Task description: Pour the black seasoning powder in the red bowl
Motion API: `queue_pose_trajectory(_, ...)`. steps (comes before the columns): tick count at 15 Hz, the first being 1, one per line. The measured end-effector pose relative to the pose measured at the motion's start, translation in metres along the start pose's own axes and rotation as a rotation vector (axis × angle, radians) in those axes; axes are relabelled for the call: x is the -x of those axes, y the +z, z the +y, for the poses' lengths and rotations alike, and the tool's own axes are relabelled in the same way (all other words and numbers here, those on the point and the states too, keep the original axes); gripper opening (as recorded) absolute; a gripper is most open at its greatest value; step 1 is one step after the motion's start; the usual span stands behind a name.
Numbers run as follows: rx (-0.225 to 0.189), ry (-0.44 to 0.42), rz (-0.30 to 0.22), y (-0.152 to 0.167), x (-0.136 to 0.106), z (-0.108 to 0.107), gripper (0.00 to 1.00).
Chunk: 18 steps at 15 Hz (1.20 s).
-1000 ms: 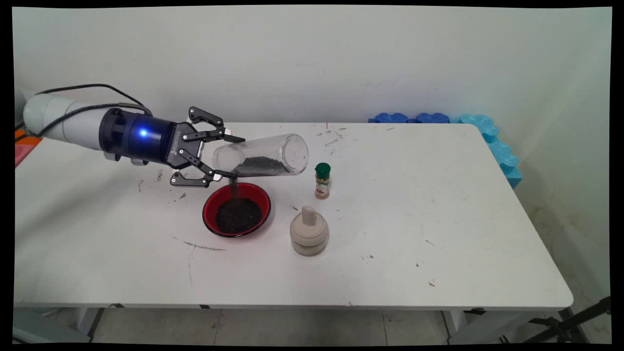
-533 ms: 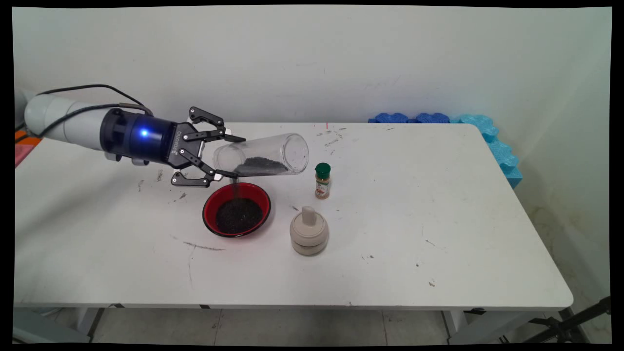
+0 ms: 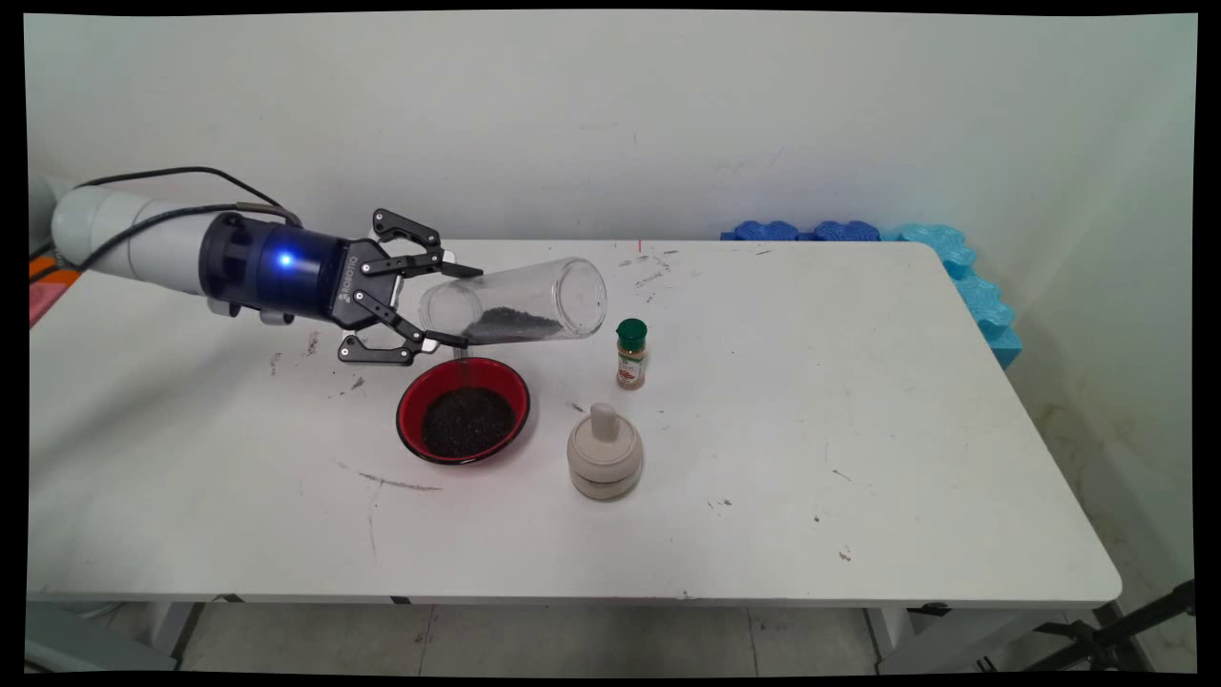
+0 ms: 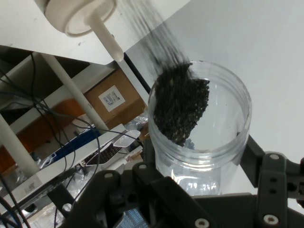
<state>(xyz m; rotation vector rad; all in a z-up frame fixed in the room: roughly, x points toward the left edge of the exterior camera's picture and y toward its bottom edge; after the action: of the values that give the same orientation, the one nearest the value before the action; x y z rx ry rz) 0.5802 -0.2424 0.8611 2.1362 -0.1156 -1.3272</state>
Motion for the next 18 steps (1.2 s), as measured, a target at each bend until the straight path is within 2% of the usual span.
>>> queue_pose_trajectory(18, 0.036, -0.035, -0.021, -0.0045, 0.0016, 0.0029, 0.0)
